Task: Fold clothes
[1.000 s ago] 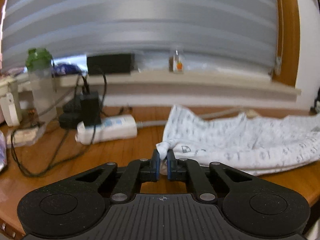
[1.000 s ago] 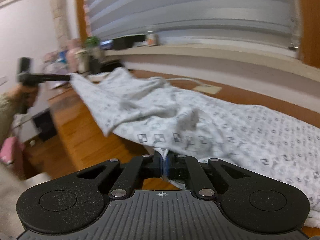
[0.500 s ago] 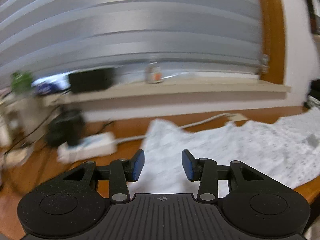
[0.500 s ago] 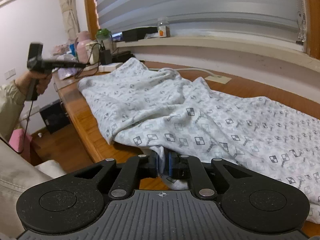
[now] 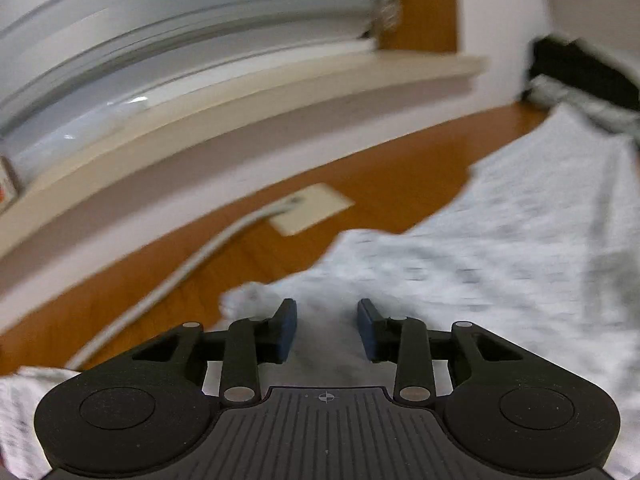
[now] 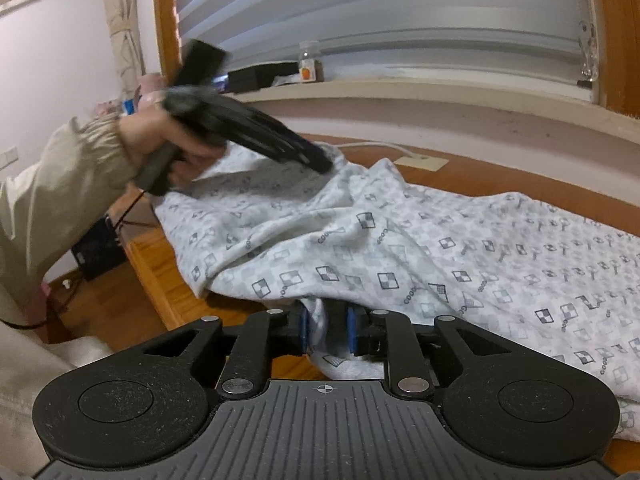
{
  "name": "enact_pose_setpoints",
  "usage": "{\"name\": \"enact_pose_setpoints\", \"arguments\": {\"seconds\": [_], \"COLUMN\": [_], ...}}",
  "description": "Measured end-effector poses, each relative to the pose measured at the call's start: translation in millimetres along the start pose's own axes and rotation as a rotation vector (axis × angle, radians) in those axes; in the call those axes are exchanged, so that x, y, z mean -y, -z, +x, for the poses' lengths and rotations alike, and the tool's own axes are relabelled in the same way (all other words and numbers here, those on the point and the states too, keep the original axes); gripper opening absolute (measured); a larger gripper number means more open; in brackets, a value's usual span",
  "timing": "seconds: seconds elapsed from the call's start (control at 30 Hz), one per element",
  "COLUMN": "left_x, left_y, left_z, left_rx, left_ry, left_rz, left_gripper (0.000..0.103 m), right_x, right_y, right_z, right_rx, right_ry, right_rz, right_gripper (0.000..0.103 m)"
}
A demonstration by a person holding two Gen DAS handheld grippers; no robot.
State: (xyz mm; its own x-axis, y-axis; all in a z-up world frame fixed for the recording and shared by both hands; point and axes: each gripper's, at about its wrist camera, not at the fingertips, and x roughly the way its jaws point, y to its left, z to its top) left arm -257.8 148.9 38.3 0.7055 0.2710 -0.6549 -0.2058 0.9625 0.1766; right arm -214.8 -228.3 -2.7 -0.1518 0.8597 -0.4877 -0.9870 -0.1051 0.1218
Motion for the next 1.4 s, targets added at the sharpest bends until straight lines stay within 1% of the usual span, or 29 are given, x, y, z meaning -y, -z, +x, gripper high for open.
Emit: {"name": "enact_pose_setpoints", "arguments": {"seconds": [0.03, 0.07, 0.1, 0.13, 0.17, 0.2, 0.23, 0.3, 0.4, 0.47, 0.5, 0.53, 0.57, 0.63, 0.73, 0.83, 0.9, 0.93, 1.03, 1.1, 1.13, 1.2, 1.23, 1.27, 1.37, 1.4], "left_x": [-3, -8, -14, -18, -23, -30, -37, -51, -70, -78, -80, -83, -84, -85, -79, -72, -70, -69, -68, -67, -66, -61, -60, -58, -62, -64], "left_y": [1, 4, 6, 11, 13, 13, 13, 10, 11, 15, 18, 20, 22, 27, 26, 25, 23, 22, 20, 20, 21, 22, 23, 23, 15, 11], "left_z": [0, 1, 3, 6, 11, 12, 15, 23, 20, 7, -1, -9, -15, -29, -32, -26, -23, -24, -30, -30, -27, -19, -15, -12, -16, -18], "left_rx": [0.01, 0.017, 0.022, 0.028, 0.032, 0.034, 0.037, 0.025, 0.026, 0.046, 0.054, 0.062, 0.065, 0.075, 0.064, 0.049, 0.056, 0.064, 0.094, 0.08, 0.063, 0.031, 0.027, 0.035, 0.111, 0.141], "left_ry": [0.008, 0.015, 0.007, -0.037, -0.09, -0.116, -0.147, -0.203, -0.163, -0.128, -0.116, -0.103, -0.088, -0.055, 0.022, 0.078, 0.111, 0.128, 0.122, 0.13, 0.122, 0.087, 0.078, 0.071, -0.015, -0.048], "left_rz": [-0.01, -0.031, -0.052, -0.063, -0.064, -0.098, -0.107, -0.121, -0.191, -0.236, -0.253, -0.27, -0.278, -0.276, -0.278, -0.281, -0.281, -0.281, -0.284, -0.291, -0.281, -0.244, -0.232, -0.219, -0.236, -0.246], "left_gripper": [0.033, 0.017, 0.006, 0.0, 0.0, 0.0, 0.0, 0.0, 0.0, 0.006, 0.011, 0.021, 0.036, 0.049, 0.049, 0.05, 0.053, 0.056, 0.057, 0.057, 0.057, 0.054, 0.035, 0.006, 0.006, 0.006], "right_x": [-1, -1, -1, -1, -1, 0, 1, 2, 3, 1, 1, 0, 0, -1, 2, 2, 2, 1, -1, -1, -1, -1, 0, 0, 3, 3], "right_y": [0, 1, 2, 3, 3, 3, 3, 0, -3, -2, -1, 1, 3, 6, 6, 7, 7, 7, 8, 9, 9, 9, 9, 8, 8, 7], "right_z": [0, 0, -1, 0, 0, 0, 0, 2, 5, 6, 6, 6, 6, 6, 7, 9, 9, 9, 8, 8, 8, 8, 9, 9, 7, 6], "right_rx": [0.002, 0.006, 0.011, 0.016, 0.022, 0.029, 0.035, 0.043, 0.046, 0.04, 0.037, 0.032, 0.026, 0.026, 0.032, 0.039, 0.041, 0.041, 0.043, 0.044, 0.045, 0.046, 0.047, 0.047, 0.06, 0.067], "right_ry": [0.0, 0.002, 0.002, 0.002, 0.005, 0.009, 0.012, 0.021, 0.035, 0.039, 0.039, 0.037, 0.039, 0.042, 0.037, 0.041, 0.045, 0.048, 0.055, 0.057, 0.057, 0.056, 0.056, 0.056, 0.044, 0.036], "right_rz": [0.001, -0.002, -0.003, -0.004, -0.005, -0.006, -0.003, 0.009, 0.025, 0.015, 0.01, 0.006, 0.0, -0.003, 0.009, 0.012, 0.014, 0.01, -0.005, -0.009, -0.008, -0.005, -0.002, 0.0, 0.02, 0.019], "right_gripper": [0.021, 0.021, 0.021, 0.021, 0.019, 0.018, 0.018, 0.014, 0.014, 0.014, 0.014, 0.014, 0.014, 0.014, 0.014, 0.014, 0.015, 0.015, 0.015, 0.015, 0.015, 0.015, 0.015, 0.015, 0.015, 0.011]}}
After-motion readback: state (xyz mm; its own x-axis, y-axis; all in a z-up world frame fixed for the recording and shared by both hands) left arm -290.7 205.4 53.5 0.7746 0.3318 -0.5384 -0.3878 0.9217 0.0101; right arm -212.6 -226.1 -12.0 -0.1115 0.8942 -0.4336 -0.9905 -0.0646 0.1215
